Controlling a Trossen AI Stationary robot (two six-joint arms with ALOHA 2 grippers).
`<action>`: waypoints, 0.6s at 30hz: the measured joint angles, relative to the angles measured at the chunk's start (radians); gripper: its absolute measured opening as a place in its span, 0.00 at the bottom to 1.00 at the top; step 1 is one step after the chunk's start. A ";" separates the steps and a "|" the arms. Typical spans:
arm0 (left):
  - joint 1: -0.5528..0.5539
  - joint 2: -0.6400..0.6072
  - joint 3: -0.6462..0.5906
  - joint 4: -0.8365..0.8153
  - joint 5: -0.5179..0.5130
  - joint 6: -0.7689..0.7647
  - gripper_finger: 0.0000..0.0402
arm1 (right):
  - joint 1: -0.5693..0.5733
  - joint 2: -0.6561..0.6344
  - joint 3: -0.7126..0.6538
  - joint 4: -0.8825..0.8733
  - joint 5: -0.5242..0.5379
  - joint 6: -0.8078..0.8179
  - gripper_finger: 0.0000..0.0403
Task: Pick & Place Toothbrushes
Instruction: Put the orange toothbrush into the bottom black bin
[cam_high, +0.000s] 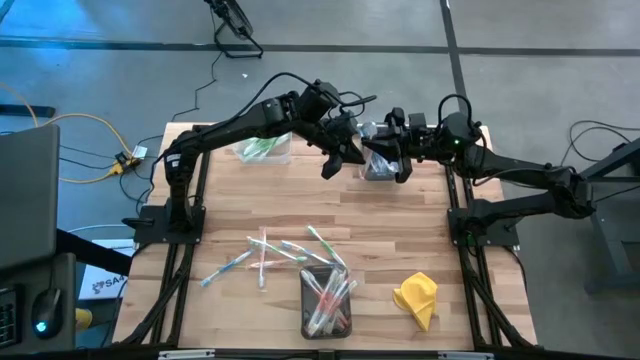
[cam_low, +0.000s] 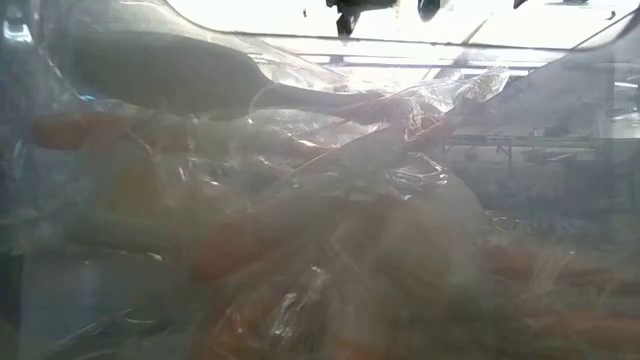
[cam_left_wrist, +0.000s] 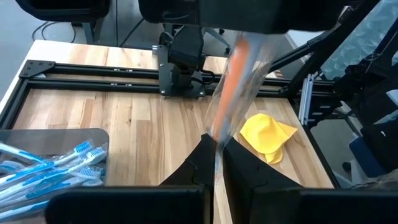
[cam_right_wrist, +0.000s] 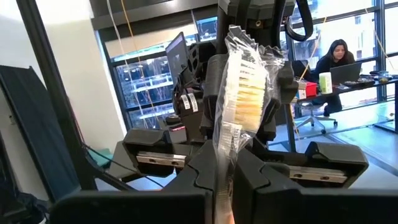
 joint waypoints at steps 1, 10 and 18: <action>0.000 0.000 0.000 0.000 0.000 0.000 0.02 | 0.000 0.000 0.000 0.000 0.000 0.000 0.02; -0.002 0.001 0.000 0.001 0.001 -0.003 0.22 | 0.000 0.000 0.000 -0.007 -0.001 0.001 0.02; 0.000 0.001 0.000 0.006 0.001 -0.002 0.48 | 0.000 0.000 0.000 -0.017 -0.004 0.000 0.02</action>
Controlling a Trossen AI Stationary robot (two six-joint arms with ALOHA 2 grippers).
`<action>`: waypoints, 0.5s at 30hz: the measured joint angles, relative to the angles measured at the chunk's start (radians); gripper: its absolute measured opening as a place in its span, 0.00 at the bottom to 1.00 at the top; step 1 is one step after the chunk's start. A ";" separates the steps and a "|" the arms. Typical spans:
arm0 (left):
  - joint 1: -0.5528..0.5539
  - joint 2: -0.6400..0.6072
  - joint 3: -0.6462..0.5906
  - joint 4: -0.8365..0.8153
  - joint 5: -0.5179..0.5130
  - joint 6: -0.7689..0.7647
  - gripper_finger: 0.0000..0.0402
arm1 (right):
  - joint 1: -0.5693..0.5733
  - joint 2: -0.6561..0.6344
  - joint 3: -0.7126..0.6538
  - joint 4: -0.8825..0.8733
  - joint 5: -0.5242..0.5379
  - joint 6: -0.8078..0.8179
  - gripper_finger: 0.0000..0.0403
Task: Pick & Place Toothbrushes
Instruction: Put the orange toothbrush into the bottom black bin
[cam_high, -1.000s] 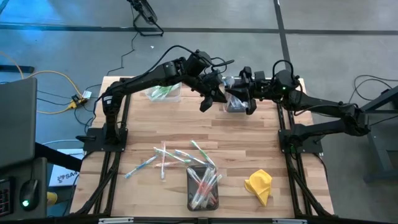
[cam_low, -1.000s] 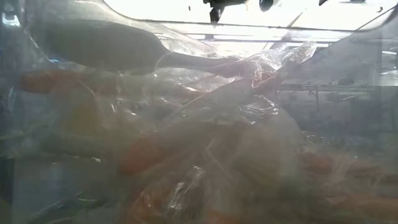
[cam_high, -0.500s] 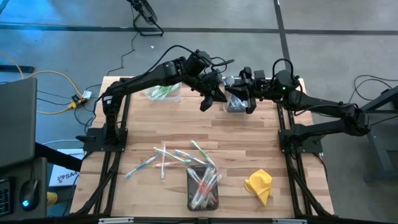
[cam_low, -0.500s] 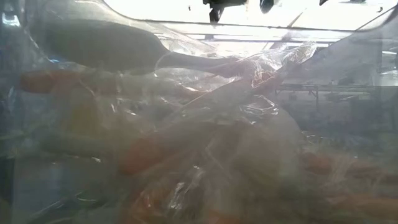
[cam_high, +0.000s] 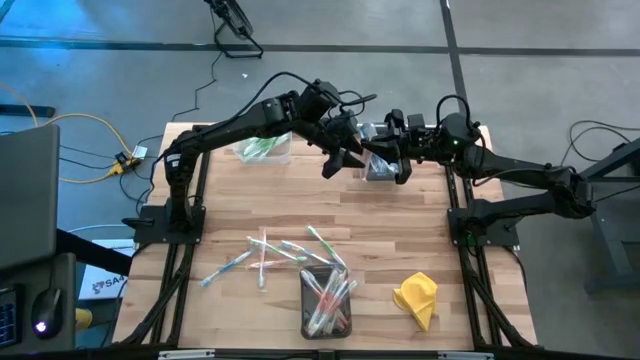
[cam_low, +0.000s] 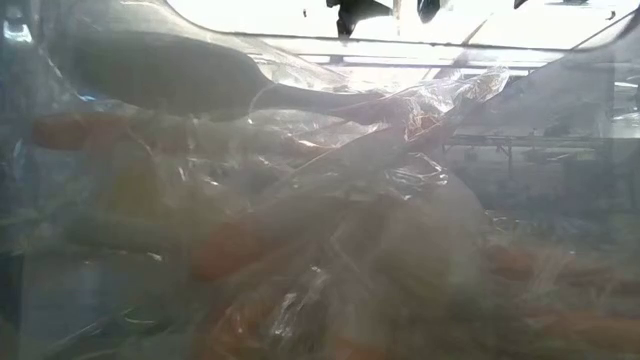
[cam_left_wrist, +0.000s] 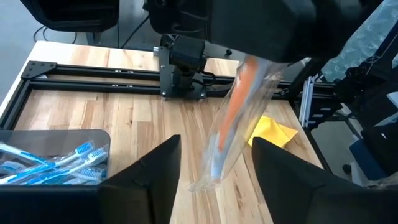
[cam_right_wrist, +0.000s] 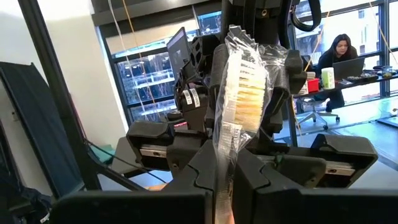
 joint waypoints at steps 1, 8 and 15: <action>0.000 0.000 0.000 0.000 0.000 0.000 0.49 | 0.000 0.000 0.000 0.000 0.000 0.000 0.02; 0.000 0.000 0.000 0.001 0.002 0.002 0.51 | 0.000 0.000 0.000 0.000 0.000 -0.001 0.02; 0.000 0.000 0.000 0.007 -0.002 0.002 0.51 | 0.000 0.000 0.000 -0.001 0.000 -0.006 0.02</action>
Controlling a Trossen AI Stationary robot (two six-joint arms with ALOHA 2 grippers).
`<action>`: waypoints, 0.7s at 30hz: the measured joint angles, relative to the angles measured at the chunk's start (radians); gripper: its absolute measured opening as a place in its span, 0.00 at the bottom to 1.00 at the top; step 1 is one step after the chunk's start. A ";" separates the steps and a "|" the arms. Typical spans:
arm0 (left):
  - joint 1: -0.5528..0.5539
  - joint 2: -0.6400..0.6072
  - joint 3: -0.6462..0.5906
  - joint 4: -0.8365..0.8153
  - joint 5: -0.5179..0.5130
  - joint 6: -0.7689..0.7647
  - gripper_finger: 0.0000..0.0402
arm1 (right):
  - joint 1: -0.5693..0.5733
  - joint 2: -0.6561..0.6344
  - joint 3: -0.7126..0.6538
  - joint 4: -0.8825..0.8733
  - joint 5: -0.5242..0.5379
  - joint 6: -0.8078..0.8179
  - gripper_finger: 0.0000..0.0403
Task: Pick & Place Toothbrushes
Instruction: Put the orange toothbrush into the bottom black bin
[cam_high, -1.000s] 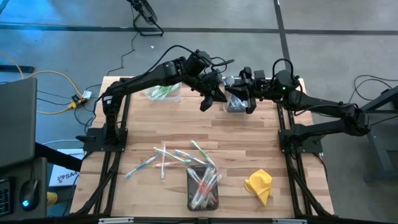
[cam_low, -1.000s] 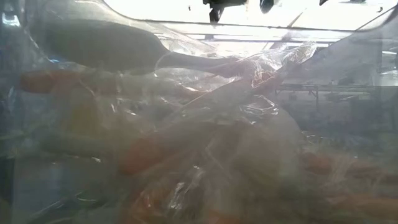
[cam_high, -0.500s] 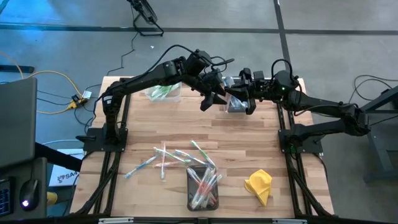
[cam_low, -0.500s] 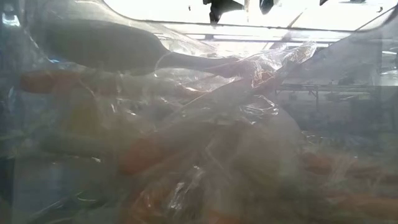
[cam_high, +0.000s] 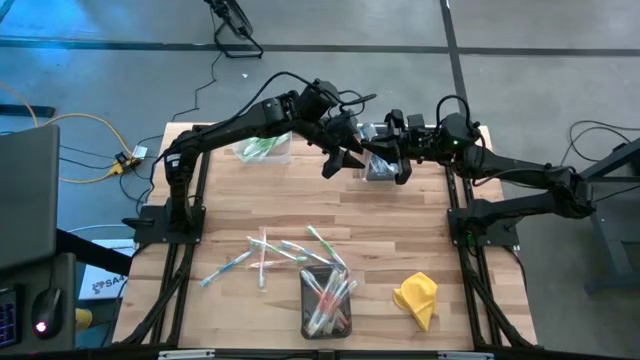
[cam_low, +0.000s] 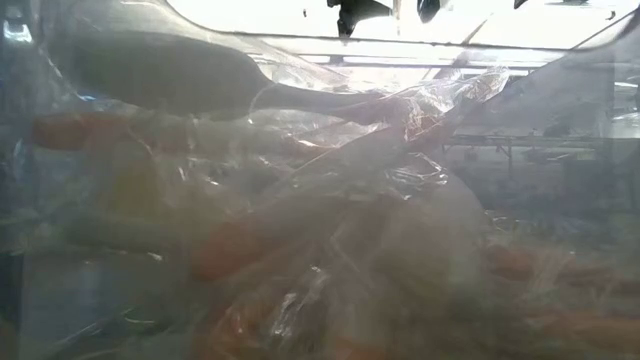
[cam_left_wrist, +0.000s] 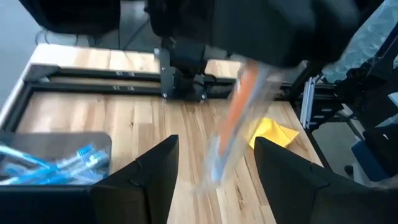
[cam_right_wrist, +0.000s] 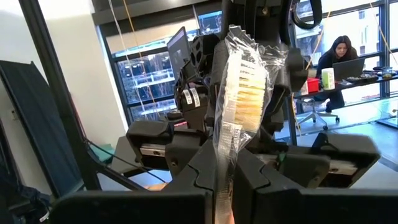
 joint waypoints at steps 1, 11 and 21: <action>0.000 0.000 0.000 0.014 -0.003 0.000 0.51 | 0.000 0.000 0.000 -0.001 0.000 0.000 0.02; 0.006 -0.029 -0.002 -0.090 0.037 0.080 0.51 | 0.000 0.000 0.000 -0.007 0.000 0.007 0.02; 0.037 -0.152 0.000 -0.174 0.092 0.158 0.51 | 0.008 0.000 0.000 -0.066 0.004 0.035 0.02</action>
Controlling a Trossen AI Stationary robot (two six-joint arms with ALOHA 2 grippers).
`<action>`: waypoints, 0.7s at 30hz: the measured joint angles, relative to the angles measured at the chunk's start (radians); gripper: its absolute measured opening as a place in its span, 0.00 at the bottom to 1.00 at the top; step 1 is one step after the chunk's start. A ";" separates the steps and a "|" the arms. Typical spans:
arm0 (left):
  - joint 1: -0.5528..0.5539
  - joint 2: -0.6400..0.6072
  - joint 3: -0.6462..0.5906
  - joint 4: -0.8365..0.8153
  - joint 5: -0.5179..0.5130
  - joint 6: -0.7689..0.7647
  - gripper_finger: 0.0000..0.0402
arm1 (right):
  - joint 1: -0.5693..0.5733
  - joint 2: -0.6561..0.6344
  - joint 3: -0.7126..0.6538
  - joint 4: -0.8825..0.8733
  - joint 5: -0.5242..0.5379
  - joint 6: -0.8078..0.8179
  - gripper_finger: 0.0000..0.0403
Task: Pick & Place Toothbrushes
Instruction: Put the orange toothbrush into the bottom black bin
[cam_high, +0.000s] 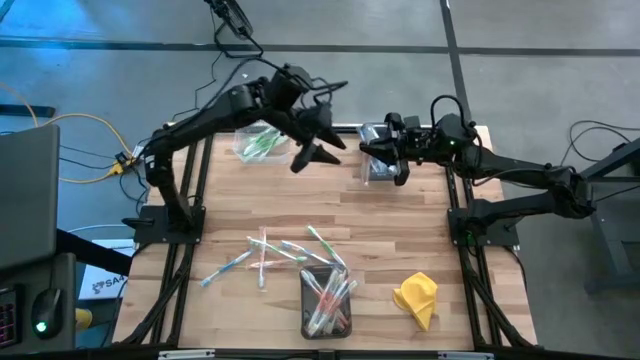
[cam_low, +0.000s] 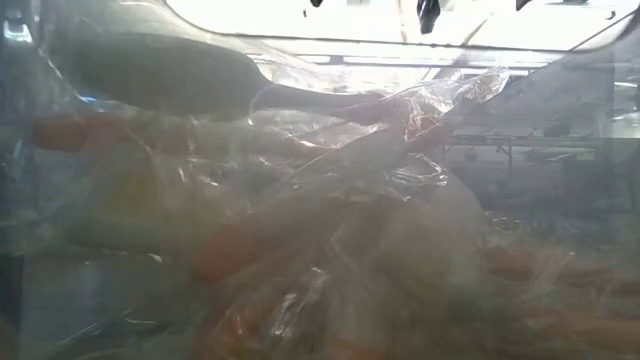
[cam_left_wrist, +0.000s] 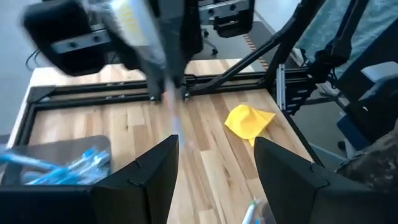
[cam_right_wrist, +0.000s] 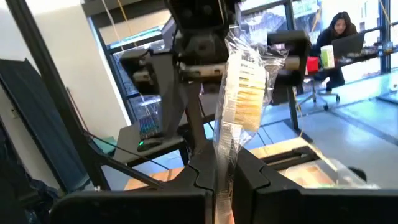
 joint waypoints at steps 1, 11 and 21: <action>0.005 -0.008 -0.001 -0.011 0.000 0.000 0.51 | 0.005 0.000 0.000 -0.004 0.006 0.010 0.02; 0.015 -0.133 -0.251 0.138 0.004 -0.080 0.51 | 0.151 0.000 0.000 -0.086 0.147 0.016 0.02; 0.015 -0.409 -0.790 0.620 -0.001 -0.272 0.51 | 0.279 0.000 0.000 -0.154 0.279 0.074 0.02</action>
